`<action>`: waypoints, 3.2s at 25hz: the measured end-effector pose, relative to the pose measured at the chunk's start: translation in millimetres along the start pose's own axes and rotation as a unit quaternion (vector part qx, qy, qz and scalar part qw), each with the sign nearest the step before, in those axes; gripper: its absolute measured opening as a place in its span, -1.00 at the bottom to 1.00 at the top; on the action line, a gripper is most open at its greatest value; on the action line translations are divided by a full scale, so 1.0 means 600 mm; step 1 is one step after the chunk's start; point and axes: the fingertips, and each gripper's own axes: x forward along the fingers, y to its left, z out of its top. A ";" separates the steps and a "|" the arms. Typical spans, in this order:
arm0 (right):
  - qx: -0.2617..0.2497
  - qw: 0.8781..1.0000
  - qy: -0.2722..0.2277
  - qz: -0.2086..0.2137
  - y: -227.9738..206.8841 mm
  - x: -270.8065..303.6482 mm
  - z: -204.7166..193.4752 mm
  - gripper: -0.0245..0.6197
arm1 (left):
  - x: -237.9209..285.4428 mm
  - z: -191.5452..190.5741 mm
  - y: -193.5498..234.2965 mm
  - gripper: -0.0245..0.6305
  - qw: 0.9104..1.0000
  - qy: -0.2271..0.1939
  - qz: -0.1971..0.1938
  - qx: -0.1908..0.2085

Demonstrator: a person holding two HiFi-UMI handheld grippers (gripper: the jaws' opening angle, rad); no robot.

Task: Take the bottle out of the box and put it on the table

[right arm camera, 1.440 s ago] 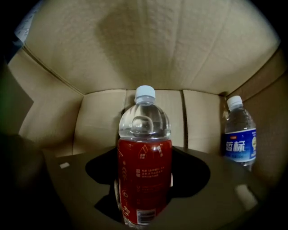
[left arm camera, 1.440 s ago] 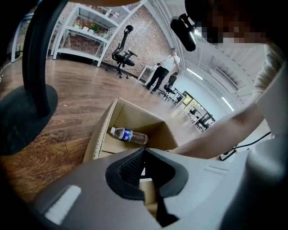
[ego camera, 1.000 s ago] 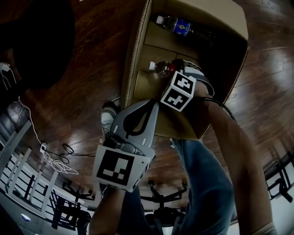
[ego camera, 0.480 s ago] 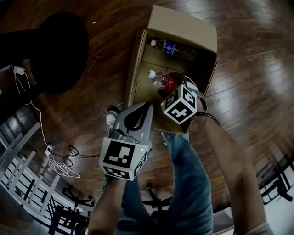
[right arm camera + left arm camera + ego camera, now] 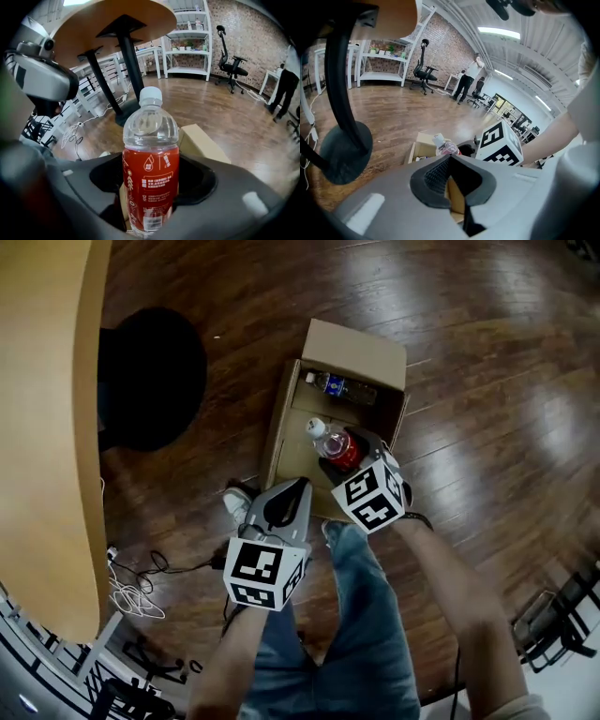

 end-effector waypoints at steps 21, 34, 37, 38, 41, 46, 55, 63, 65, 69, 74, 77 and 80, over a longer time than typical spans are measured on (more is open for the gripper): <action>0.035 0.980 -0.187 -0.059 0.091 -0.419 0.336 0.01 | -0.288 0.300 -0.113 -0.93 0.990 -0.135 -0.026 0.028; -0.028 0.949 -0.304 -0.081 0.198 -0.598 0.553 0.02 | -0.511 0.445 -0.089 -0.93 0.961 -0.275 -0.010 -0.002; -0.050 0.943 -0.323 -0.070 0.240 -0.602 0.603 0.02 | -0.558 0.451 -0.053 -0.93 0.954 -0.301 0.010 -0.011; -0.056 0.941 -0.327 -0.066 0.255 -0.599 0.621 0.02 | -0.574 0.453 -0.037 -0.93 0.951 -0.310 0.019 -0.015; -0.080 0.936 -0.340 -0.050 0.308 -0.586 0.677 0.02 | -0.623 0.454 0.013 -0.93 0.940 -0.337 0.045 -0.030; -0.118 0.924 -0.362 -0.019 0.386 -0.562 0.751 0.02 | -0.693 0.451 0.087 -0.93 0.921 -0.375 0.090 -0.044; -0.133 0.919 -0.369 0.030 0.504 -0.505 0.831 0.02 | -0.808 0.416 0.203 -0.93 0.891 -0.416 0.156 -0.095; -0.124 0.915 -0.381 0.050 0.588 -0.403 0.908 0.02 | -0.863 0.376 0.310 -0.93 0.875 -0.414 0.207 -0.140; -0.123 0.916 -0.380 0.047 0.602 -0.375 0.917 0.02 | -0.872 0.369 0.332 -0.93 0.876 -0.409 0.214 -0.141; -0.107 0.916 -0.386 0.040 0.611 -0.337 0.935 0.02 | -0.895 0.362 0.366 -0.93 0.875 -0.404 0.227 -0.138; -0.104 0.907 -0.408 0.027 0.624 -0.307 0.966 0.03 | -0.907 0.344 0.396 -0.93 0.878 -0.393 0.234 -0.140; -0.100 0.902 -0.420 0.024 0.629 -0.302 0.979 0.03 | -0.905 0.338 0.407 -0.93 0.881 -0.387 0.234 -0.140; -0.104 0.898 -0.427 0.022 0.631 -0.302 0.971 0.03 | -0.900 0.340 0.410 -0.93 0.884 -0.384 0.229 -0.136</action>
